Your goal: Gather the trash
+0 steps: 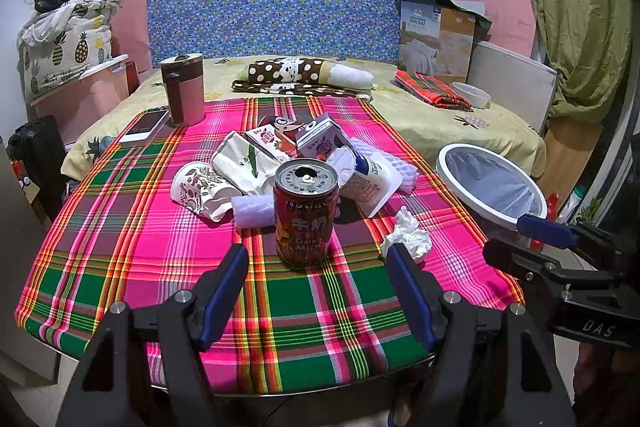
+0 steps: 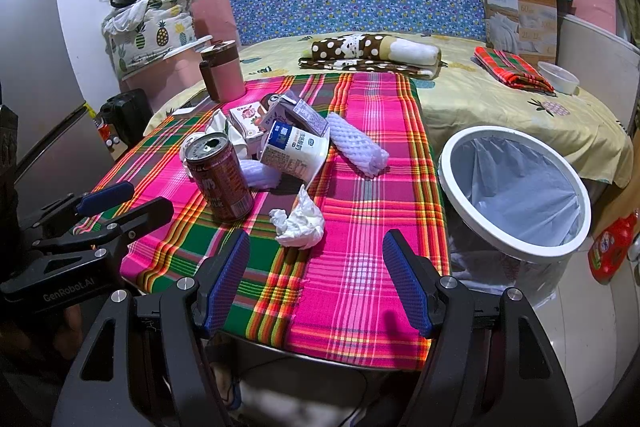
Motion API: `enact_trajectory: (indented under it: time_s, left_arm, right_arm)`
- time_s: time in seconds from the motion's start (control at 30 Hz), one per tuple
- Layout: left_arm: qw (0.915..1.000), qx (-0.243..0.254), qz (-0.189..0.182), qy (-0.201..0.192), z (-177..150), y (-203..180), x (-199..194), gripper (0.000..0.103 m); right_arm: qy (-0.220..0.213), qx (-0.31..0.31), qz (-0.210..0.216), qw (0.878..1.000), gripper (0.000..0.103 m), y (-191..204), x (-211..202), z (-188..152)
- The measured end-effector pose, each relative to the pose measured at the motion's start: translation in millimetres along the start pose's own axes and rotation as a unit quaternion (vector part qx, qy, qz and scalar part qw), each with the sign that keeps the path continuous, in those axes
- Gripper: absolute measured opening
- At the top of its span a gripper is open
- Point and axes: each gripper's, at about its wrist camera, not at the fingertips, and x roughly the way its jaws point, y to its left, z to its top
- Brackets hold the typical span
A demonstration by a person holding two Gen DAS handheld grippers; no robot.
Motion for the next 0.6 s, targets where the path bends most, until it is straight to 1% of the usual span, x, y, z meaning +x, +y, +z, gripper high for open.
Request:
enact_trajectory:
  time_s: [0.6]
  left_arm:
    - [1.0, 0.0, 0.0, -0.001, -0.3, 0.1, 0.0, 0.073]
  right_arm:
    - [0.001, 0.0, 0.0, 1.0, 0.07, 0.1, 1.0, -0.2]
